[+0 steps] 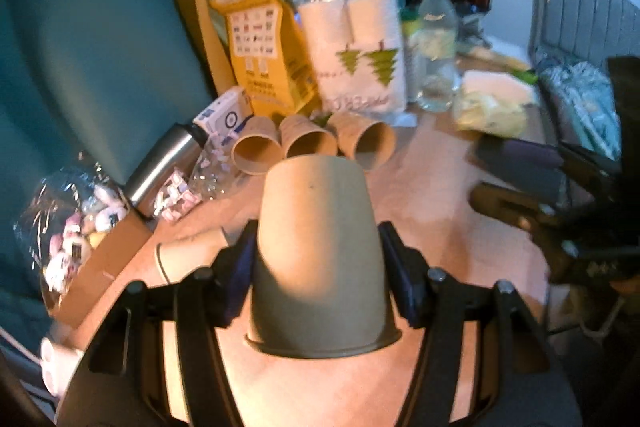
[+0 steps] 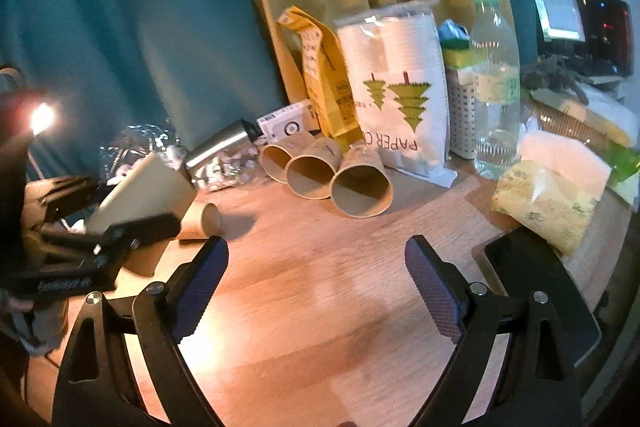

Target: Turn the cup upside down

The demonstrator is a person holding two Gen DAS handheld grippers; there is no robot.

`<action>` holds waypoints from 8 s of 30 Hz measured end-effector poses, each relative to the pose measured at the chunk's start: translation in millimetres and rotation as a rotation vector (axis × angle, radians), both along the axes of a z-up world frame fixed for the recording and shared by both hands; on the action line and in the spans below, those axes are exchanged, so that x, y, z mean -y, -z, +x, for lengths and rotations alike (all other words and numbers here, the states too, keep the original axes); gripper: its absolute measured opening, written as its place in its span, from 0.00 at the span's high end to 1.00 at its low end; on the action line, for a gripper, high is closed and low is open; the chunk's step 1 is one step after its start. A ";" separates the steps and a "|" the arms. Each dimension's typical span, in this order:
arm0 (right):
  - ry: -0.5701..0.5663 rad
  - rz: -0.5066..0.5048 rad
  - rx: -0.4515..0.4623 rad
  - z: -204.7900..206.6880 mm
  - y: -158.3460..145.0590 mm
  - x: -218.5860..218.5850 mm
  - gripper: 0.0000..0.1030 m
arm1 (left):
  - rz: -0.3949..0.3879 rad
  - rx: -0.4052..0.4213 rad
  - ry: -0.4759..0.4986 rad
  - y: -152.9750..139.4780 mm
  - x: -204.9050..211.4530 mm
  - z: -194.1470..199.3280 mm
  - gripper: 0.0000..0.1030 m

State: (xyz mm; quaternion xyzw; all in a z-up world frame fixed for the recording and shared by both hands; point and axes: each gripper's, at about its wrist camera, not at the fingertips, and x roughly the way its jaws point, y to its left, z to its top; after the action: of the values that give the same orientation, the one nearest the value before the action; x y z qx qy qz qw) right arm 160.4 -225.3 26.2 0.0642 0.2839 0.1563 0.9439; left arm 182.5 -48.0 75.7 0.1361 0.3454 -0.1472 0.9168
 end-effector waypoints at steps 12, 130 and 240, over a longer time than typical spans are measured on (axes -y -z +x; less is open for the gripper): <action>-0.085 0.004 0.064 -59.6 -30.3 -17.6 0.11 | -0.268 0.135 -0.112 17.1 -30.9 -115.4 0.42; -0.190 -0.038 0.103 -76.9 21.7 -74.2 0.39 | -0.318 0.360 -0.182 57.0 -65.4 -176.3 0.20; -0.125 -0.113 0.043 -128.5 46.5 -62.0 0.20 | -0.214 0.397 -0.317 64.2 -59.9 -173.3 0.20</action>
State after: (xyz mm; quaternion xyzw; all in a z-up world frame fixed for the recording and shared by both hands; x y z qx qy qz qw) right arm 31.8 -163.2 -20.3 -0.0104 0.2753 0.2000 0.9403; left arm 9.2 11.9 11.5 0.0090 0.1585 -0.0080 0.9873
